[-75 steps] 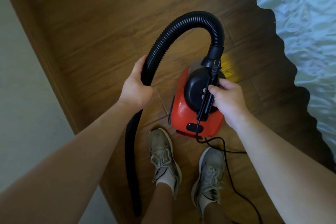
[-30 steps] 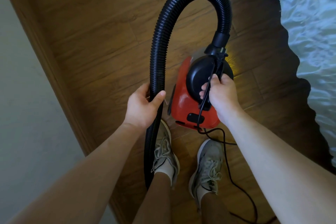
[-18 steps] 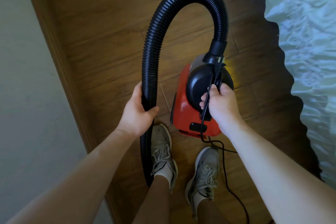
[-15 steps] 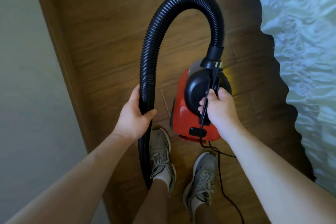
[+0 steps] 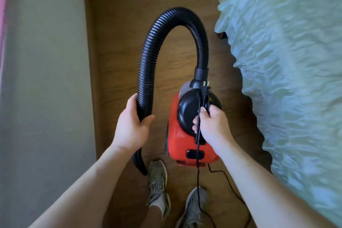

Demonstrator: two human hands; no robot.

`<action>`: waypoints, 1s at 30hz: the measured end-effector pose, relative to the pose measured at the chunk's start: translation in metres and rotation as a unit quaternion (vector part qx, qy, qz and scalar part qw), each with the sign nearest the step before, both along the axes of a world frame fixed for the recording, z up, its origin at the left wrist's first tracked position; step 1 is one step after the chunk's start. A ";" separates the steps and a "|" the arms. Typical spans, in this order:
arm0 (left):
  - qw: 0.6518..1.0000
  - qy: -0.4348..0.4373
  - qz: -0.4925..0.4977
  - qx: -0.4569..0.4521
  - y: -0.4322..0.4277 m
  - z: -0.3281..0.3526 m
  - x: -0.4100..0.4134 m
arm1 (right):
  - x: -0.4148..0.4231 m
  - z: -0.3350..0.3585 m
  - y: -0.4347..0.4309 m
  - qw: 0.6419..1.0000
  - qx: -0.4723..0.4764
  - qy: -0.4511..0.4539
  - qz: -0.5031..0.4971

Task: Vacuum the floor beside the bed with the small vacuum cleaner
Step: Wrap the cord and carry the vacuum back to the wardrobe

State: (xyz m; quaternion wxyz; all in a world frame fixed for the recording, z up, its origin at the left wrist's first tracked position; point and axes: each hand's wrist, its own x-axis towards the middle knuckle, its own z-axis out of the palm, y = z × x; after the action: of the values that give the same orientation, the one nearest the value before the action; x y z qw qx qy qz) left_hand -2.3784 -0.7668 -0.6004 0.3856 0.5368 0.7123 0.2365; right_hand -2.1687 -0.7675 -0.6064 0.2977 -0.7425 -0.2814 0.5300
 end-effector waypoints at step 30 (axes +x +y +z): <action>0.955 -0.064 -0.071 0.283 0.048 0.570 0.068 | 0.044 0.581 0.050 0.956 0.282 -0.005 0.085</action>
State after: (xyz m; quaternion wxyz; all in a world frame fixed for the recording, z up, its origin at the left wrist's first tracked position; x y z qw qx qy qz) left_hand -2.3101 -0.7186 -0.0302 0.2785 0.6567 0.5504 0.4339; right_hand -2.1244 -0.7173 -0.0250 0.4473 -0.6045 -0.4828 0.4488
